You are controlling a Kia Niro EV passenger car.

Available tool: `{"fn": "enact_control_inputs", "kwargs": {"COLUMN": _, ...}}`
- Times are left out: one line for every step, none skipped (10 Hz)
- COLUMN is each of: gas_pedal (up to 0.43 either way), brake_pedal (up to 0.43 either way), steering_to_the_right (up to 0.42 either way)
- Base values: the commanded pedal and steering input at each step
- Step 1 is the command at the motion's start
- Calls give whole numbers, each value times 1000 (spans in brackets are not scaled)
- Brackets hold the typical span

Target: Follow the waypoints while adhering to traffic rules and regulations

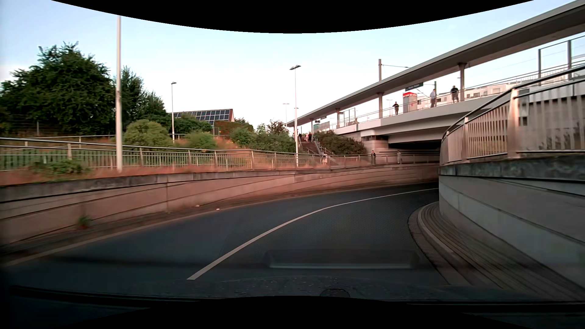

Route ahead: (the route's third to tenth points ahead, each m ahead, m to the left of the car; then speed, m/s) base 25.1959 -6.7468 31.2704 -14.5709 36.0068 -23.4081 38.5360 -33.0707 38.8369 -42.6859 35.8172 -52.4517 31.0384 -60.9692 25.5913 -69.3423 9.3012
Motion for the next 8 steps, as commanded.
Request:
{"fn": "enact_control_inputs", "kwargs": {"gas_pedal": 0, "brake_pedal": 177, "steering_to_the_right": 121}}
{"fn": "enact_control_inputs", "kwargs": {"gas_pedal": 0, "brake_pedal": 183, "steering_to_the_right": 119}}
{"fn": "enact_control_inputs", "kwargs": {"gas_pedal": 0, "brake_pedal": 183, "steering_to_the_right": 116}}
{"fn": "enact_control_inputs", "kwargs": {"gas_pedal": 0, "brake_pedal": 183, "steering_to_the_right": 115}}
{"fn": "enact_control_inputs", "kwargs": {"gas_pedal": 0, "brake_pedal": 189, "steering_to_the_right": 115}}
{"fn": "enact_control_inputs", "kwargs": {"gas_pedal": 0, "brake_pedal": 189, "steering_to_the_right": 115}}
{"fn": "enact_control_inputs", "kwargs": {"gas_pedal": 0, "brake_pedal": 189, "steering_to_the_right": 115}}
{"fn": "enact_control_inputs", "kwargs": {"gas_pedal": 0, "brake_pedal": 189, "steering_to_the_right": 115}}
